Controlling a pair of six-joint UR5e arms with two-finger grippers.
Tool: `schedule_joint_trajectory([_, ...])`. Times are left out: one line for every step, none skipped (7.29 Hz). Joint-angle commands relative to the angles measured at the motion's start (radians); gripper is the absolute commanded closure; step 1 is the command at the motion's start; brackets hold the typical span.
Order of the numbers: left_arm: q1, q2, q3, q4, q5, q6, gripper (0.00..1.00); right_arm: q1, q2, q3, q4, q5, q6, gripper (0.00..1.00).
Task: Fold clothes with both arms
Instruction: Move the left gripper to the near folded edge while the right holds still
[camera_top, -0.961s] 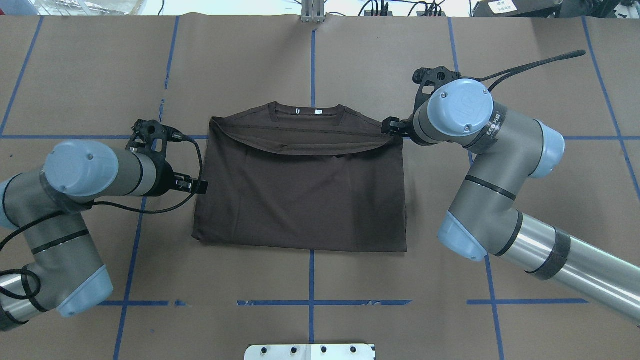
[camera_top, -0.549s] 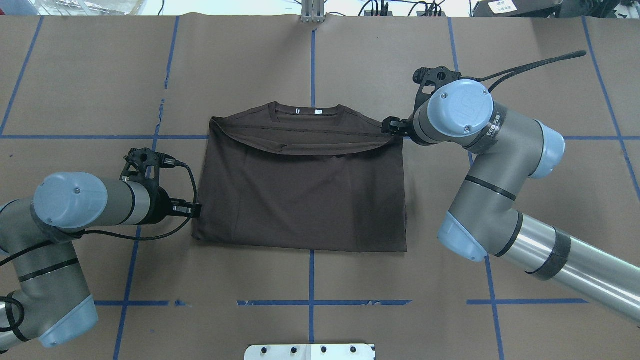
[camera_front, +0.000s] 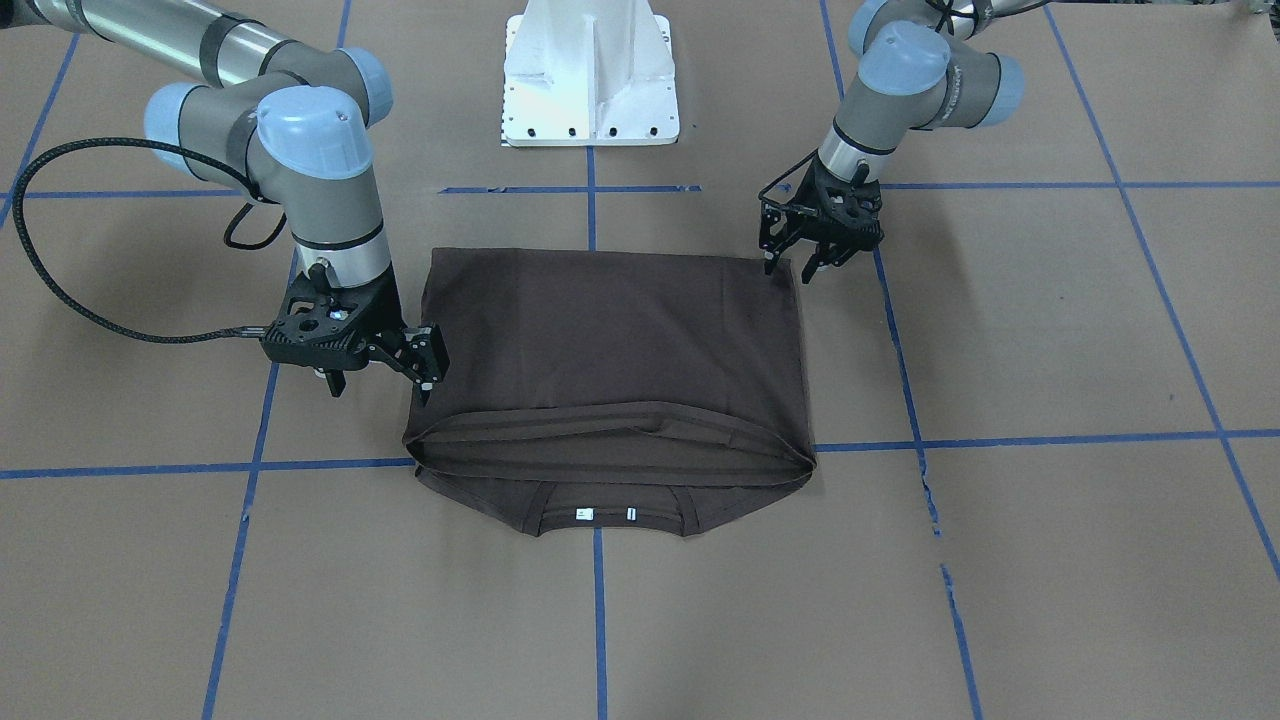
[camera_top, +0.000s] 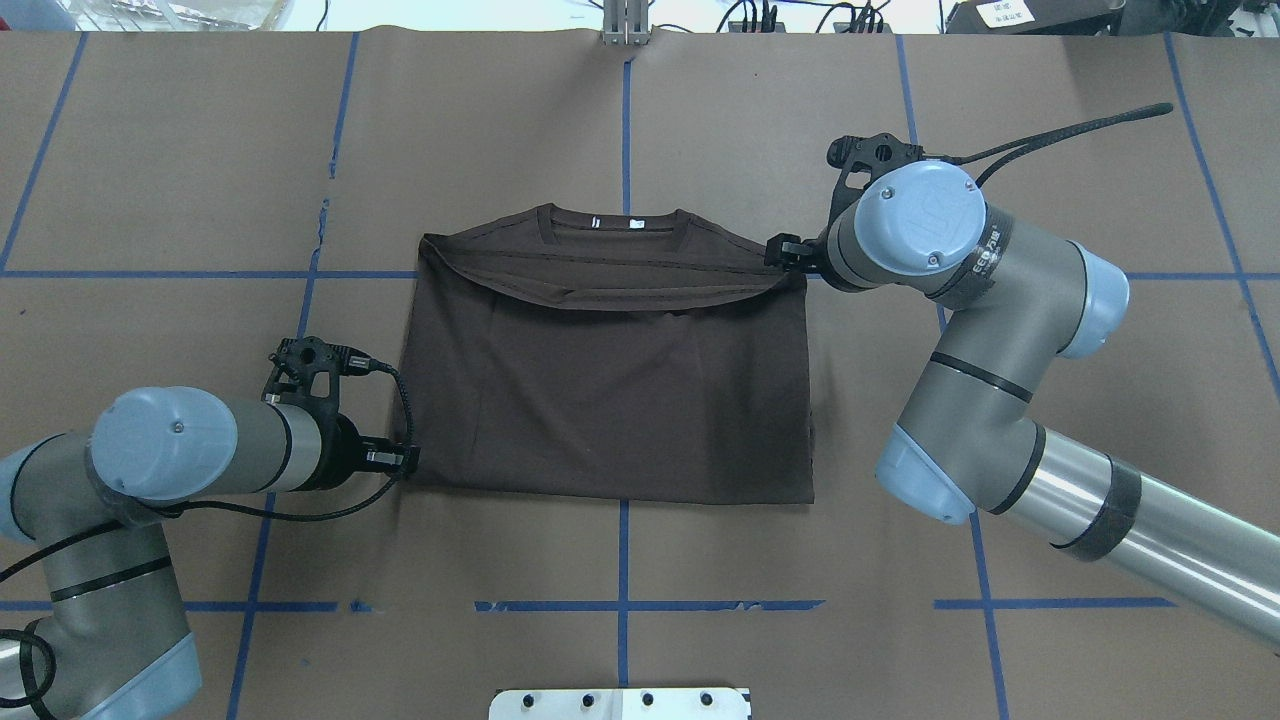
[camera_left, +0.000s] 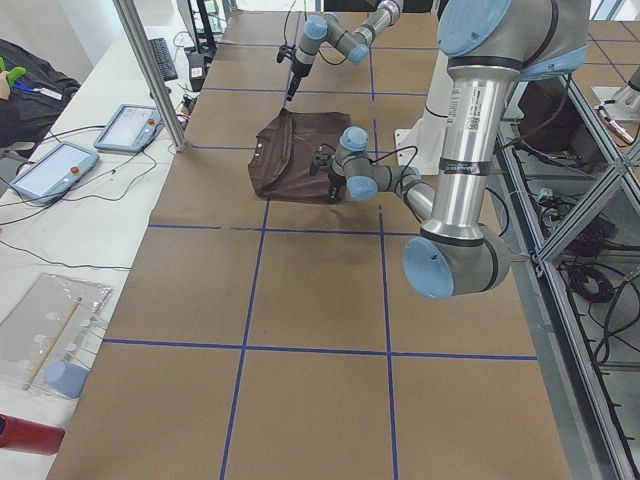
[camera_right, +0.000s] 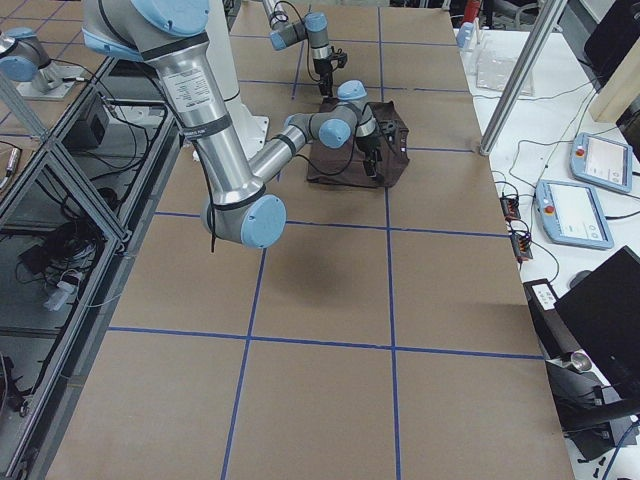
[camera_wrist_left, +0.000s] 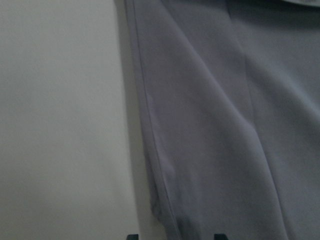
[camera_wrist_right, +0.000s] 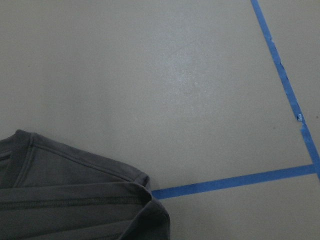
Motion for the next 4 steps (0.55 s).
schedule_joint_trajectory([0.01, 0.002, 0.0, 0.003, 0.006, -0.014, 0.81, -0.001, 0.0, 0.0, 0.0, -0.001, 0.005, 0.0])
schedule_joint_trajectory([0.014, 0.002, 0.0, 0.006, 0.028, -0.014, 0.96, -0.001, 0.0, 0.0, 0.0, -0.001, 0.008, 0.0])
schedule_joint_trajectory([0.014, 0.002, 0.0, 0.006, 0.028, -0.014, 1.0, -0.001, 0.0, 0.0, 0.0, -0.001, 0.008, 0.0])
schedule_joint_trajectory([0.012, 0.002, -0.003, 0.006, 0.029, -0.014, 1.0, -0.001, -0.002, 0.0, 0.0, -0.004, 0.009, 0.0])
